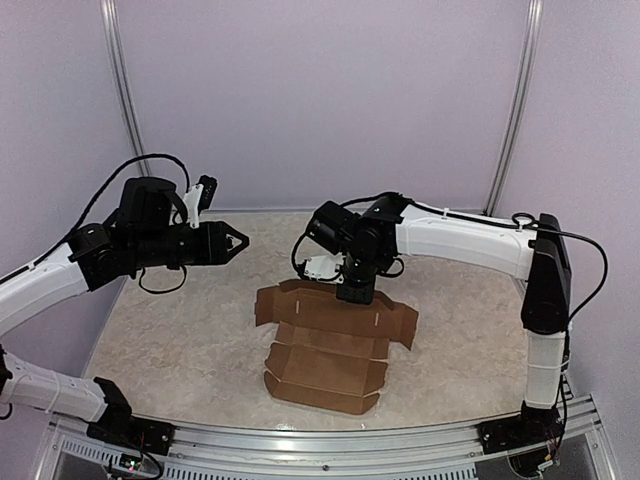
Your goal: Fold the paper box
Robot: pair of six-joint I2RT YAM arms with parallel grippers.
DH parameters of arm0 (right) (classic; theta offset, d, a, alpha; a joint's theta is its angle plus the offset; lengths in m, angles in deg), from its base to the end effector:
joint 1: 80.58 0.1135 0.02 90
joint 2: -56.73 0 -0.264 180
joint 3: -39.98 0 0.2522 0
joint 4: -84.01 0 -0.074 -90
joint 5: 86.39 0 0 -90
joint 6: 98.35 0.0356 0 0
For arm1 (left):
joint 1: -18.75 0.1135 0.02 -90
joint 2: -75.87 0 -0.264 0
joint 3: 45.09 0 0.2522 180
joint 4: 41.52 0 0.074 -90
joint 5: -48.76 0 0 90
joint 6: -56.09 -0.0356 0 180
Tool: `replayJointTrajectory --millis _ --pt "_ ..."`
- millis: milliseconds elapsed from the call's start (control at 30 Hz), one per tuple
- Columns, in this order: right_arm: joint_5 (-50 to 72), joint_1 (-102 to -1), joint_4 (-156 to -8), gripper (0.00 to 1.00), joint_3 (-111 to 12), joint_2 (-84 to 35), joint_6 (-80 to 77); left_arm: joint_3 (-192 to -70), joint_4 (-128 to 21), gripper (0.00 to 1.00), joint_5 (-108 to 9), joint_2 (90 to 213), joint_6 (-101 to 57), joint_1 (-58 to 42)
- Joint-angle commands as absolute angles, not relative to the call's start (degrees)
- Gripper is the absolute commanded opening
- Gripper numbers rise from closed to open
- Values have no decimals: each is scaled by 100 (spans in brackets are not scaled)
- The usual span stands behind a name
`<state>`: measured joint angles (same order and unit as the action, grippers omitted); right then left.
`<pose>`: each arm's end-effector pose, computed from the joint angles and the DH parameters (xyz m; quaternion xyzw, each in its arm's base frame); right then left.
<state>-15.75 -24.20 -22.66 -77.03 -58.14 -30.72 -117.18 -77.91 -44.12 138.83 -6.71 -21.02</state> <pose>0.2411 0.3413 0.2606 -0.5957 0.7692 -0.1115 0.2026 0.1882 -0.1590 0.3385 0.1064 0.8470 -0.3050 0.4222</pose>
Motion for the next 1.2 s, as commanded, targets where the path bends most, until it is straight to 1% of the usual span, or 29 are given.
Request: replayJointTrajectory --millis 0,33,100,133,167,567,733,1167 --pt "-1519 -2382 -2218 0 -7820 -5823 -2935 -12043 -7510 33 -4423 14249 -602 -2133" --pt "-1509 -2378 -2238 0 -7798 -5797 -2916 -12077 -7476 24 -4437 14405 -585 -2133" --pt "-1477 -2373 -2284 0 -7742 -5737 -2895 -12160 -7443 9 -4425 14622 -555 -2126" --pt "-1467 -2370 -2309 0 -7715 -5708 -2886 -12202 -7417 3 -4421 14718 -557 -2124" --pt "-1455 -2362 -2327 0 -7684 -5664 -2871 -12229 -7372 0 -4426 14883 -561 -2124" --pt "-1334 -2359 -2859 0 -7218 -5227 -2688 -12637 -7528 0 -4388 16349 -559 -2149" --pt "-1361 -2357 -3041 0 -7105 -5125 -2623 -12616 -7571 0 -4484 16612 -630 -2218" --pt "-1371 -2356 -3313 0 -7000 -5104 -2465 -12756 -7670 0 -4682 16848 -844 -2573"
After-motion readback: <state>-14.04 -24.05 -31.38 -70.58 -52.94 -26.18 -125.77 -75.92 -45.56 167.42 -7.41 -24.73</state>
